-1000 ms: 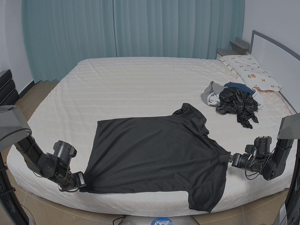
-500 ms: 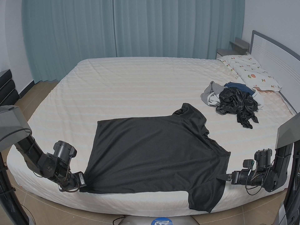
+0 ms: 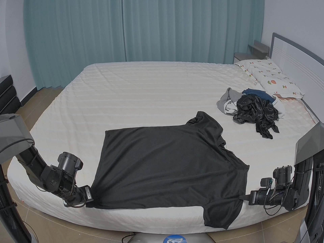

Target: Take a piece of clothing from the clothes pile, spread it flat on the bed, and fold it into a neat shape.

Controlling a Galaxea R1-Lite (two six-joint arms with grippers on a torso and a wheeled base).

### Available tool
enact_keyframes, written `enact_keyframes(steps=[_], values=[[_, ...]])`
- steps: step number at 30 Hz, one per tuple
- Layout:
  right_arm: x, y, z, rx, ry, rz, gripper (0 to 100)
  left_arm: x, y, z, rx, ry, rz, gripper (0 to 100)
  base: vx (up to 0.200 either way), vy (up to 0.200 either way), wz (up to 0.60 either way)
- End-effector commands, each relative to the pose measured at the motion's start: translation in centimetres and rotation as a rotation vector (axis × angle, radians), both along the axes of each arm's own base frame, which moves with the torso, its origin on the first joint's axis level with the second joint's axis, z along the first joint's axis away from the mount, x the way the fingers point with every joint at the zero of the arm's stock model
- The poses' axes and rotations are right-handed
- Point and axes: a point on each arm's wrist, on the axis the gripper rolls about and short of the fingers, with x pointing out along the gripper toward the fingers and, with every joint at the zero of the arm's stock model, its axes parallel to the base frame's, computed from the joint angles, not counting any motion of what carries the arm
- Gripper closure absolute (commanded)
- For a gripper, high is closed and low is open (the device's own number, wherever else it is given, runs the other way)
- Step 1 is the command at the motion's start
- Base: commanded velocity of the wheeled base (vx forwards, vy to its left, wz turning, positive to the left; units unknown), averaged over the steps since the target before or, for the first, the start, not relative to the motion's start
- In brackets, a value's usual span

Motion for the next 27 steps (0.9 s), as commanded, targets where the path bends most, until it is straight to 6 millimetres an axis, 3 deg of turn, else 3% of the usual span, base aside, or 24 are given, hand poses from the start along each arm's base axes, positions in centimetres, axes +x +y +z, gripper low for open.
enact_keyframes(steps=[1,15,24,25,27], values=[[-0.2,-0.2,0.0,0.000,0.004,-0.010,100,0.0,0.0,0.0,0.002,0.003,0.001,100,0.000,0.000,0.00],[-1.9,-1.2,1.9,-0.045,-0.038,-0.009,100,-0.4,0.1,0.1,0.009,0.008,-0.003,100,0.000,0.000,0.00],[-2.2,-1.0,1.2,-0.056,-0.006,0.014,100,-0.6,0.1,-0.2,0.016,0.023,-0.024,100,0.000,0.000,0.00],[-2.1,-1.0,1.2,-0.057,-0.009,0.013,0,-0.7,0.0,-0.1,0.016,0.022,-0.026,0,0.000,0.000,0.00],[-2.1,-1.0,1.3,-0.058,-0.022,0.013,0,-0.6,0.1,0.0,0.015,0.016,-0.024,0,0.000,0.000,0.00]])
